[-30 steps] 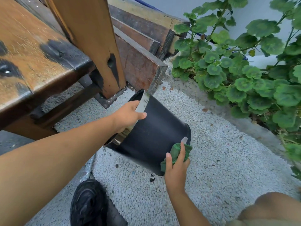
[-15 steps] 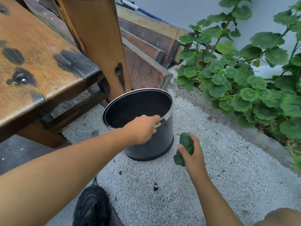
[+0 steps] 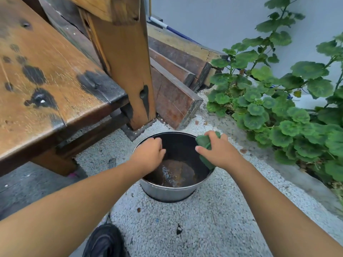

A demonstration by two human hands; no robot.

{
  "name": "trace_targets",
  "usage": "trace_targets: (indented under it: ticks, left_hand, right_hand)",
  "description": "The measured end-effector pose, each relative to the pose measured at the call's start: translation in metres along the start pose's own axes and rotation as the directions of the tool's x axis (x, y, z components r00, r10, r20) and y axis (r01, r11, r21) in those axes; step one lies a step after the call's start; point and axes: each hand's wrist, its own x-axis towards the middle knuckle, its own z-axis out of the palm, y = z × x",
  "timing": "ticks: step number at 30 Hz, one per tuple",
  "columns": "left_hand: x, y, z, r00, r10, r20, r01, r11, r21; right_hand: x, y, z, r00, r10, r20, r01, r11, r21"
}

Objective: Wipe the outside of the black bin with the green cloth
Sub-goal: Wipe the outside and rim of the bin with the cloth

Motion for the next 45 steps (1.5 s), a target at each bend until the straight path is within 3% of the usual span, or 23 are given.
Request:
trace_targets:
  ticks: [2,6,9,12,15,19,25,29,37,45]
  left_hand:
    - [-0.001,-0.019,-0.005,0.986,-0.011,-0.169,0.032,0.992,0.119]
    - [-0.004,-0.047,-0.004,0.979,-0.111,-0.173,0.139,0.977,0.16]
    - [0.004,-0.059,-0.002,0.942,-0.334,0.013,0.334,0.942,0.027]
    - [0.01,-0.066,-0.005,0.805,-0.477,0.354,0.559,0.81,-0.18]
    - [0.009,-0.066,-0.007,0.805,-0.413,0.426,0.523,0.833,-0.179]
    - [0.006,-0.062,-0.01,0.836,-0.351,0.423,0.457,0.872,-0.178]
    - [0.031,-0.062,-0.027,0.905,-0.295,0.305,0.347,0.928,-0.133]
    - [0.061,-0.068,-0.038,0.958,-0.272,0.091,0.275,0.961,-0.024]
    - [0.116,-0.062,-0.031,0.967,-0.246,-0.071,0.253,0.96,0.119]
    - [0.141,-0.067,-0.017,0.956,-0.202,-0.213,0.241,0.954,0.176]
  right_hand:
    - [0.002,0.003,0.0,0.998,0.005,0.056,-0.006,1.0,0.017]
    - [-0.005,0.007,0.007,0.997,-0.037,0.061,0.034,0.998,0.043]
    - [-0.009,0.006,0.018,0.999,0.044,0.025,-0.046,0.996,0.076]
    - [-0.007,0.005,0.019,0.983,0.186,0.001,-0.183,0.969,0.164]
    - [-0.005,-0.002,0.021,0.982,0.16,-0.099,-0.163,0.986,-0.018]
    - [-0.003,-0.004,0.022,0.985,0.095,-0.147,-0.113,0.987,-0.116]
    - [0.021,-0.01,0.002,0.978,0.025,-0.206,-0.06,0.984,-0.166]
    - [0.053,-0.025,-0.021,0.974,-0.027,-0.227,-0.018,0.981,-0.194]
    - [0.1,-0.024,-0.018,0.97,0.016,-0.241,-0.061,0.982,-0.179]
    - [0.12,-0.019,0.014,0.888,0.071,-0.454,-0.073,0.997,0.013]
